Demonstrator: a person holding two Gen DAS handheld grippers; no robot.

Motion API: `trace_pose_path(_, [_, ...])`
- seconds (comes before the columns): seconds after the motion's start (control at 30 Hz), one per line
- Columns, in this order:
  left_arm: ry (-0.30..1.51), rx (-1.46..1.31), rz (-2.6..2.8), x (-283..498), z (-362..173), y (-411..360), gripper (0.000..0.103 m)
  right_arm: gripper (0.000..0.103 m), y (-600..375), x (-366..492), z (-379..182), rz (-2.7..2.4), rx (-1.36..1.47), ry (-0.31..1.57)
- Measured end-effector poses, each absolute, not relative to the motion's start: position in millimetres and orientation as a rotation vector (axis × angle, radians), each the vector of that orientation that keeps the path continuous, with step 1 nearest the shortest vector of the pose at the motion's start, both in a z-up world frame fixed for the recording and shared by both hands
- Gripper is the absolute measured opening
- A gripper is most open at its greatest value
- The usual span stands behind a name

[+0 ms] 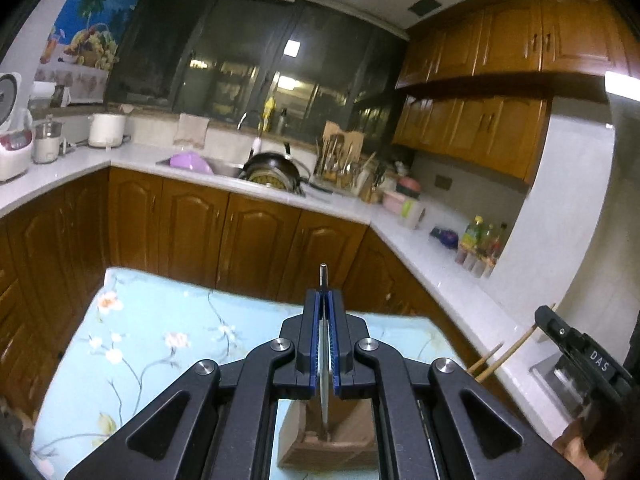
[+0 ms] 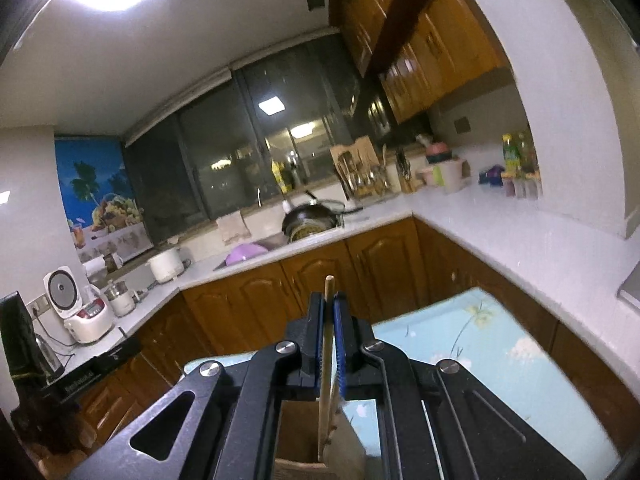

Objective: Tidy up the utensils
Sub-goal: 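Lower both chopsticks into the wooden holder and open both tools, then move both open tools back down to the remaining chopsticks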

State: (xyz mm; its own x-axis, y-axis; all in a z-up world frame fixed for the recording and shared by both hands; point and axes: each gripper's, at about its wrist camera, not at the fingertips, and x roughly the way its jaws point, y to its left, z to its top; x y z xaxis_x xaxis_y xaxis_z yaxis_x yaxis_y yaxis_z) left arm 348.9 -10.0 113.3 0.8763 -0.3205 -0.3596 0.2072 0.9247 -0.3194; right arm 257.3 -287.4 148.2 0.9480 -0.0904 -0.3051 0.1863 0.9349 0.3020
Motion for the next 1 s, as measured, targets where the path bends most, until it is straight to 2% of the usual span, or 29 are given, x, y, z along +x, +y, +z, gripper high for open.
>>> trace_pose_path(0.23, [0.5,-0.259,-0.277,374,88,-20,0.003,0.005,-280,271,113,-0.113,0.33,0.396])
trace_pose_path(0.67, [0.514,-0.259,-0.291,375,111,-3,0.003,0.007,-284,270,106,-0.116,0.34,0.437])
trace_pose_path(0.73, [0.527,-0.251,-0.291,376,108,-3,0.009,0.012,-282,272,105,-0.115,0.342,0.444])
trace_pose_path(0.77, [0.534,-0.253,-0.294,375,107,-1,0.02,0.013,-283,272,105,-0.111,0.342,0.448])
trace_pose_path(0.87, [0.517,-0.259,-0.282,371,111,5,0.036,0.035,-283,269,107,-0.105,0.338,0.438])
trace_pose_path(0.9, [0.513,-0.264,-0.287,369,114,7,0.037,0.048,-284,265,108,-0.103,0.341,0.425])
trace_pose_path(1.0, [0.49,-0.272,-0.286,356,114,16,0.049,0.062,-284,252,113,-0.095,0.359,0.397])
